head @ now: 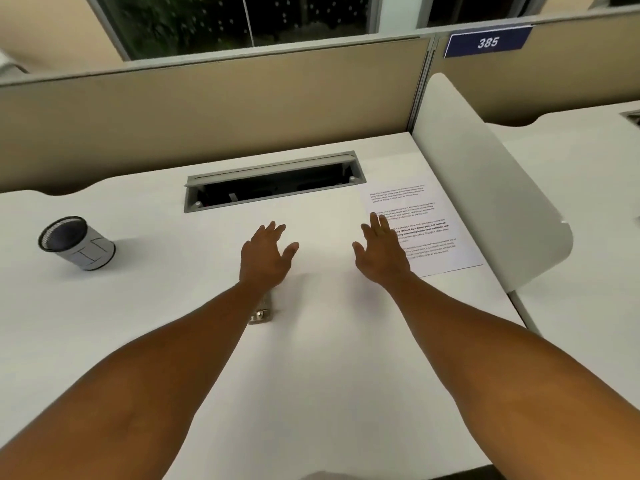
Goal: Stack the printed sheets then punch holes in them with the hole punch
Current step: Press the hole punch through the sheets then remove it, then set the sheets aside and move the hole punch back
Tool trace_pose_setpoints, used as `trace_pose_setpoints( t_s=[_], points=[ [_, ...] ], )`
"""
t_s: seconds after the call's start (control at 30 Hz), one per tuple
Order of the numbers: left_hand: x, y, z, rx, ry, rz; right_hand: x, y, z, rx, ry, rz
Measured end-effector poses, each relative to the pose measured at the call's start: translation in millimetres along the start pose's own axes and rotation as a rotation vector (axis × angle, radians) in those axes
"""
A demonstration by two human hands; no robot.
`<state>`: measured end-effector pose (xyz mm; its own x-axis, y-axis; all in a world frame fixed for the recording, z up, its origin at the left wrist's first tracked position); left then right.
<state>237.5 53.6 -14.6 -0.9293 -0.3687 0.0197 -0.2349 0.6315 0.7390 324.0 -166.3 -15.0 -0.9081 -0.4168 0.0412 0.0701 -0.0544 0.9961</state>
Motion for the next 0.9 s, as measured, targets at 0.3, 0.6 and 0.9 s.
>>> trace_pose_setpoints(
  t_s=[0.3,0.6,0.9],
  points=[
    [37,42,52,0.018,0.115,-0.049,13,-5,51,0.012,0.071,0.014],
    [71,49,88,0.04,0.218,-0.099,30,-31,90,-0.03,0.096,0.091],
    [91,42,107,0.154,0.345,-0.118,45,-56,115,-0.049,0.127,0.128]
  ],
)
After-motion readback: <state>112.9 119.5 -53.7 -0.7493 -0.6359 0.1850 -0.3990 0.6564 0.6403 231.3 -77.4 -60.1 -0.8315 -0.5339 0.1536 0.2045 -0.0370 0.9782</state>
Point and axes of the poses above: each hand's wrist, its own x-axis away from the middle knuckle, its own y-axis out of the back of the hand, z = x × y, the point moved 10 cm from there along -x, towards the middle knuckle, and after that the axes turned 15 degrees about x, right-handed, at the moved point
